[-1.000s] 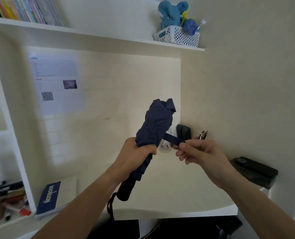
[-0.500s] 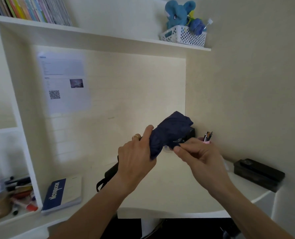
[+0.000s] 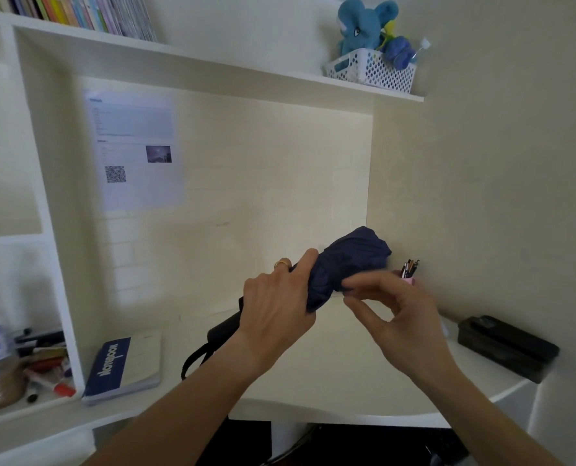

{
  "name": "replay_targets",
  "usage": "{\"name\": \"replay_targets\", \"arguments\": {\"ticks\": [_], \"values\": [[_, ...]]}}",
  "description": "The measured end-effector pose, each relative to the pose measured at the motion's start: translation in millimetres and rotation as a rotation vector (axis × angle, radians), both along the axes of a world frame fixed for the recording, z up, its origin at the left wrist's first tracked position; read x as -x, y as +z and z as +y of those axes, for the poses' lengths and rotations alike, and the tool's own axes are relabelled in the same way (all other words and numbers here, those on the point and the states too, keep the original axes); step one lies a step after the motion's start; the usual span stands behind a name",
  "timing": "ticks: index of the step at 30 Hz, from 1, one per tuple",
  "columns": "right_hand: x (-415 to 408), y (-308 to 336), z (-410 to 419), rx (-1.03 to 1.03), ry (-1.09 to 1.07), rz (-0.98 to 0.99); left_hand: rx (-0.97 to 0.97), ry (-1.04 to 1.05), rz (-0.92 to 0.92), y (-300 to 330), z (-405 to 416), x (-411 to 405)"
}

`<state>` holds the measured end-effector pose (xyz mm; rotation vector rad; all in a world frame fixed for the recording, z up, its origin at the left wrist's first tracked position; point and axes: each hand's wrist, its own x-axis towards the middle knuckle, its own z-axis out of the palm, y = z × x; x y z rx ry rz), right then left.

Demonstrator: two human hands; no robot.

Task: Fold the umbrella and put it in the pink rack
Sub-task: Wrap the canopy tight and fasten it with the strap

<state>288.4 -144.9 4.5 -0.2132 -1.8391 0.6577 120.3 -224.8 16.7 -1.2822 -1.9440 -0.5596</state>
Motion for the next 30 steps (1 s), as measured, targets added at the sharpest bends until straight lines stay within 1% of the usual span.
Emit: {"name": "replay_targets", "arguments": {"ticks": [2,5,7,11,14,20,28,30], "values": [[-2,4,-3,0.015,-0.01,0.037,0.016,0.0,-0.01,-1,1,-2],[-6,3,-3,-0.097,-0.081,0.032,0.007,0.008,-0.029,1,0,-3],[-10,3,-3,-0.132,-0.097,0.044,-0.004,0.003,-0.032,4,-3,-3],[-15,8,-8,-0.124,-0.011,0.103,-0.023,-0.041,-0.017,5,-9,-8],[-19,17,-13,-0.171,0.015,0.125,-0.04,-0.07,0.017,8,-14,-13],[-18,26,-15,-0.088,0.003,0.084,-0.013,-0.061,0.066,14,-21,-19],[-12,24,-15,-0.051,-0.11,0.046,-0.029,-0.042,0.149,11,-22,-18],[-9,24,-17,-0.03,-0.177,0.031,-0.03,-0.044,0.161,9,-22,-17]]}}
